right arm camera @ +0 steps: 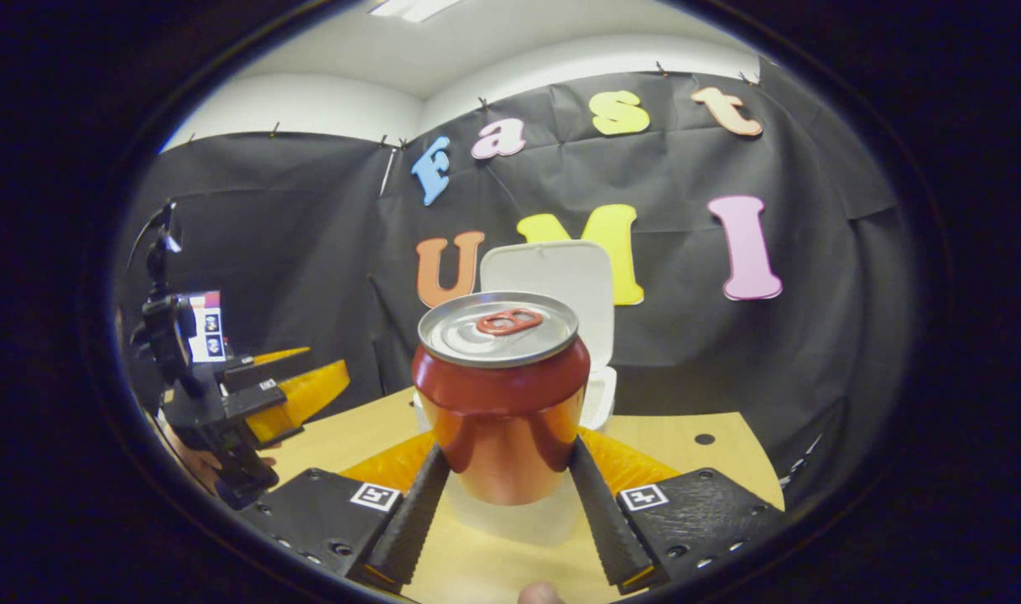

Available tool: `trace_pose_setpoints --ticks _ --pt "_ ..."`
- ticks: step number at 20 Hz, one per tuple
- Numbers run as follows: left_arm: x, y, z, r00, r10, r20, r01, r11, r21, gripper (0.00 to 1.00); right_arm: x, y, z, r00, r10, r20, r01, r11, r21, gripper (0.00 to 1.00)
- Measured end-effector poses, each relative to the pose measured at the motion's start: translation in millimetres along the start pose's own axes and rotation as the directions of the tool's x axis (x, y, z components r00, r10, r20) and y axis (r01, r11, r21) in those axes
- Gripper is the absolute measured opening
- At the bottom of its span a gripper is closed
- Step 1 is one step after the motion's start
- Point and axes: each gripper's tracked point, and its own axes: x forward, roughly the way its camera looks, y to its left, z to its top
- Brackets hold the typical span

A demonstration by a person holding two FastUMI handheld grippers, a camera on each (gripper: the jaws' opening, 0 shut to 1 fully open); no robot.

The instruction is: Press the lid of the desktop garbage bin to open it, pick up the crumpled paper on the desktop and throw it into the bin, then pick up the pop can on the desktop and drop it into the bin, and finally close the garbage bin lid.

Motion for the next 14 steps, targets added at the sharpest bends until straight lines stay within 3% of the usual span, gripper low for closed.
trace_pose_setpoints --ticks 5,14 --pt "-13.9 21.7 -18.4 0.999 0.033 -0.031 -0.033 0.999 0.001 0.98 48.3 -2.8 23.6 1.000 -0.009 -0.016 0.009 1.000 -0.004 0.80" --pt "-35.6 42.6 -43.3 0.996 0.055 -0.070 -0.056 0.998 -0.013 0.98 117.8 -2.2 12.8 0.993 -0.055 -0.101 0.050 0.997 -0.052 0.80"
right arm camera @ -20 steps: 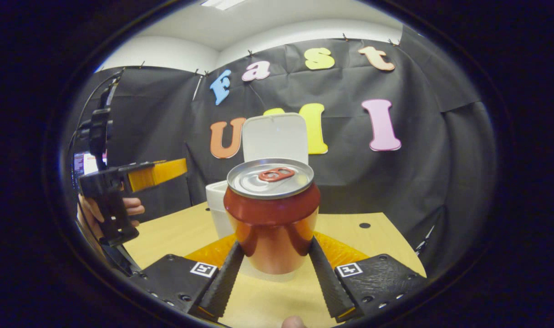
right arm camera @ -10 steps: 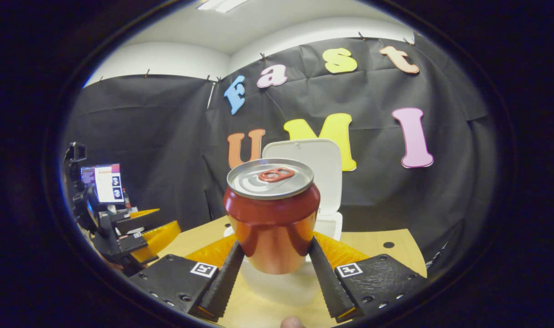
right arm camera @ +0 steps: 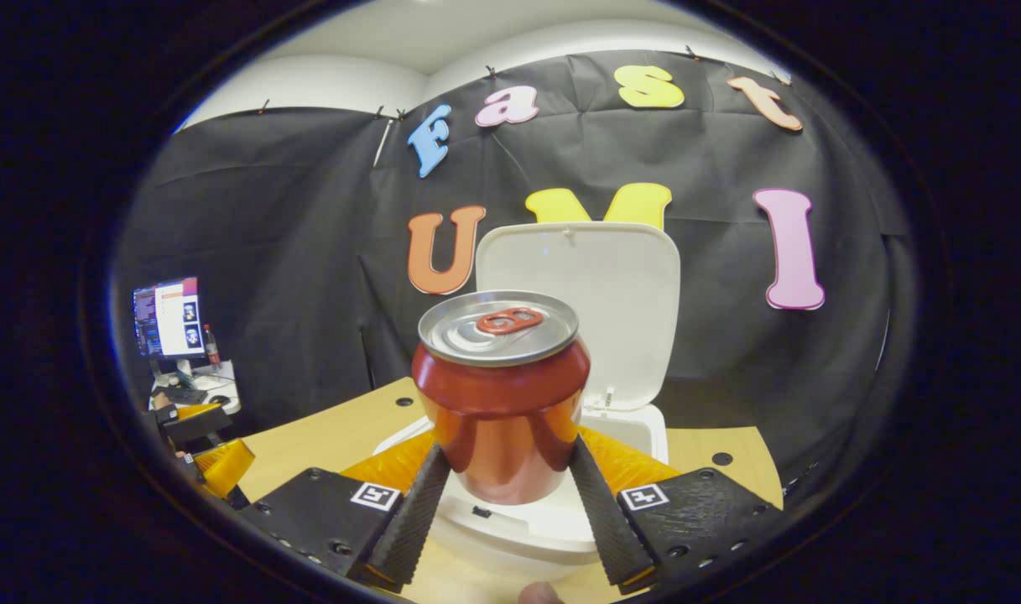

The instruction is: Press the lid of the desktop garbage bin to open it, pick up the crumpled paper on the desktop and throw it into the bin, then pick up the pop can on the desktop and drop it into the bin, and finally close the garbage bin lid.

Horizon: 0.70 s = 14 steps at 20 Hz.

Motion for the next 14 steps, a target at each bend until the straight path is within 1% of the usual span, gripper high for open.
trace_pose_setpoints --ticks 5,8,14 --pt "-3.3 0.9 2.3 1.000 -0.008 0.009 0.008 1.000 0.003 0.98 16.9 -11.8 -2.1 0.999 -0.040 -0.037 0.041 0.999 0.031 0.80" --pt "-5.2 -1.3 5.3 1.000 -0.011 0.019 0.011 1.000 0.004 0.98 20.3 -16.9 2.2 0.997 -0.064 -0.038 0.064 0.998 0.024 0.80" --pt "-9.0 -5.8 7.7 0.999 -0.018 0.028 0.018 1.000 0.008 0.98 25.7 -22.6 -2.8 0.994 -0.079 -0.072 0.082 0.996 0.030 0.80"
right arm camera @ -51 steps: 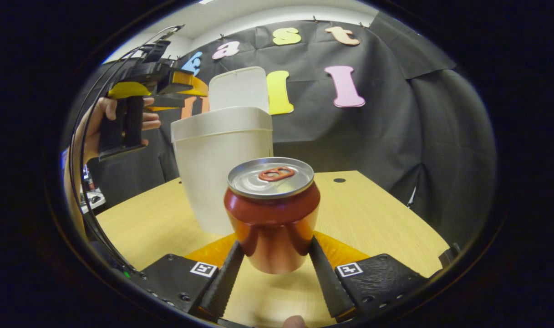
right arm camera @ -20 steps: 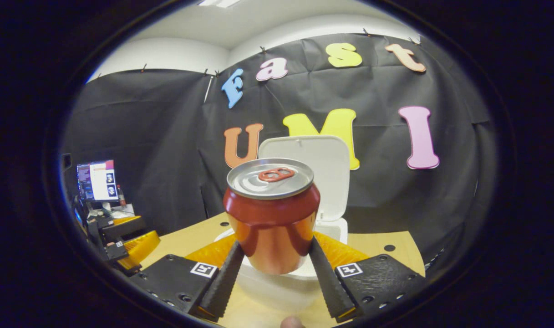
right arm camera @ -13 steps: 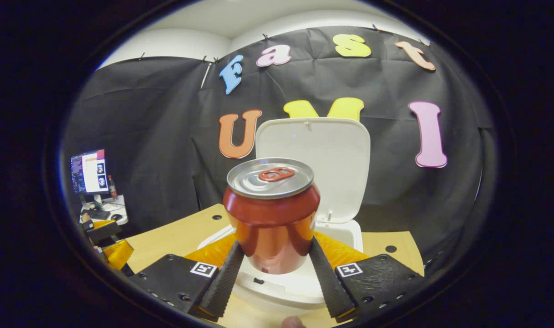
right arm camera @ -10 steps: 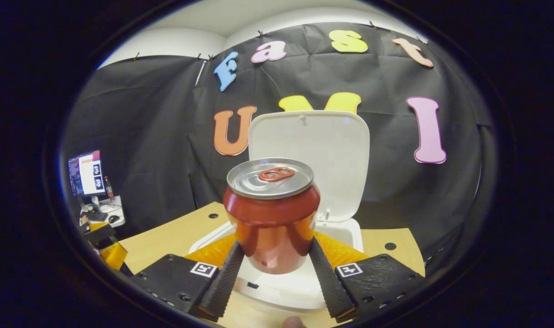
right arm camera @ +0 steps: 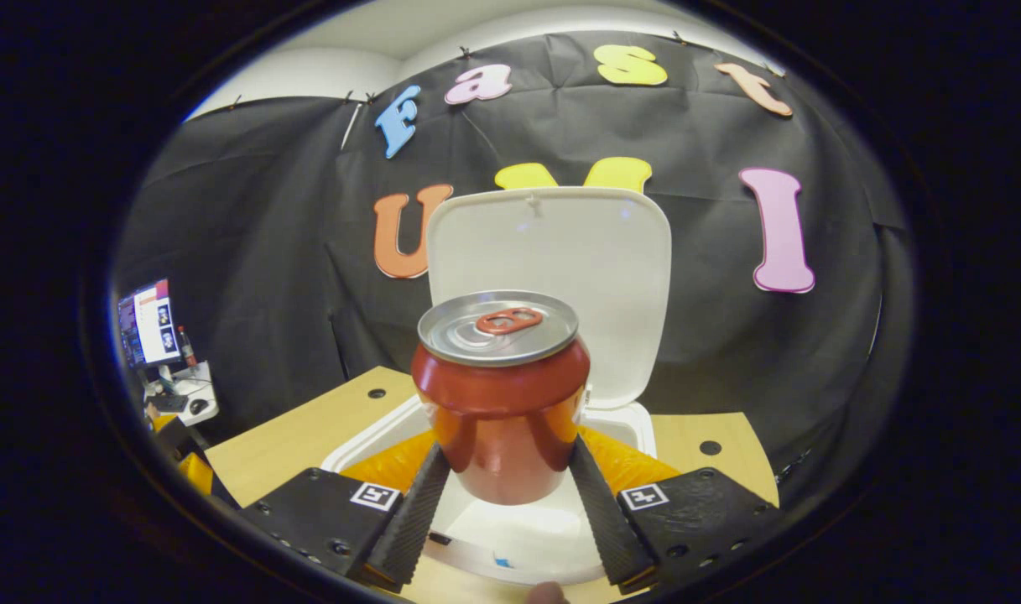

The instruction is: Press the lid of the desktop garbage bin to open it, pick up the crumpled paper on the desktop and throw it into the bin, then pick up the pop can on the desktop and drop it into the bin, and finally close the garbage bin lid.

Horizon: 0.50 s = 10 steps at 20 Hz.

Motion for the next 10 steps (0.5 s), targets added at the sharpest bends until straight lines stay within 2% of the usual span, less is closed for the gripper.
trace_pose_setpoints --ticks 10 --pt "-1.1 -0.2 -2.0 1.000 -0.002 -0.005 0.002 1.000 -0.009 0.98 -2.2 2.0 7.8 0.999 -0.018 0.029 0.019 1.000 -0.015 0.83"
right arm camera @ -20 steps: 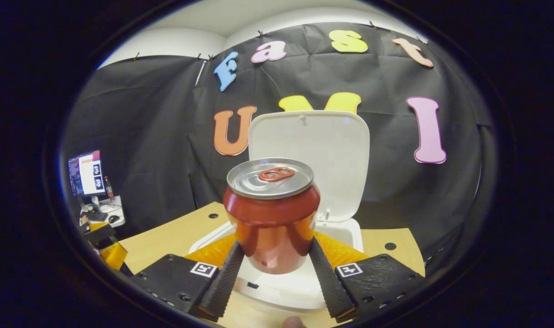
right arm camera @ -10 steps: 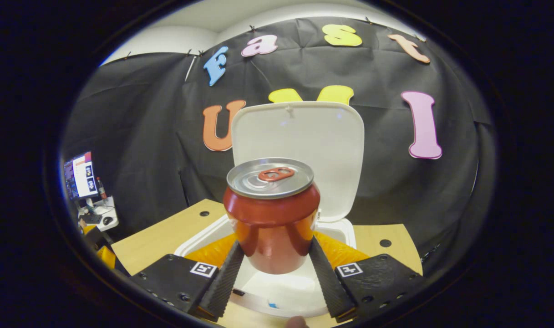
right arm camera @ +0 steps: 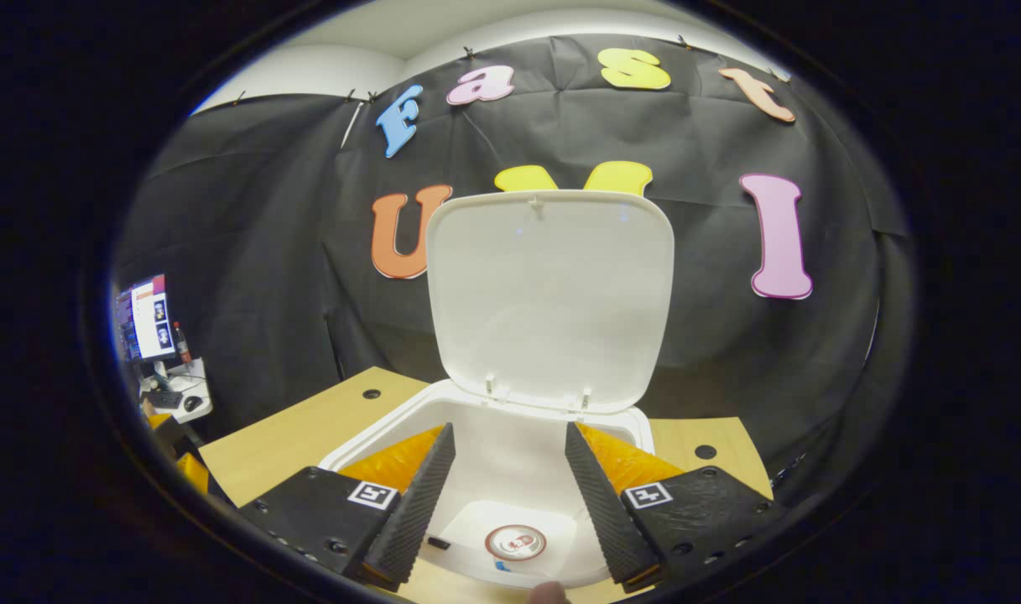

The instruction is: Press the lid of the desktop garbage bin to open it, pick up the crumpled paper on the desktop and throw it into the bin, then pick up the pop can on the desktop and drop it into the bin, and finally close the garbage bin lid.

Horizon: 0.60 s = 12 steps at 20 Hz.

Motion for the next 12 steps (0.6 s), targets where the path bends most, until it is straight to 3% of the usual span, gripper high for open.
trace_pose_setpoints --ticks 6,12 --pt "3.5 -4.2 -11.8 1.000 -0.015 -0.019 0.015 1.000 -0.002 0.98 -22.3 -0.9 25.6 0.996 -0.038 0.084 0.039 0.999 -0.006 0.95" --pt "12.1 -15.3 -26.0 0.998 -0.050 -0.025 0.049 0.999 -0.014 0.98 -50.2 -0.1 83.3 0.978 -0.060 0.200 0.061 0.998 0.002 0.94"
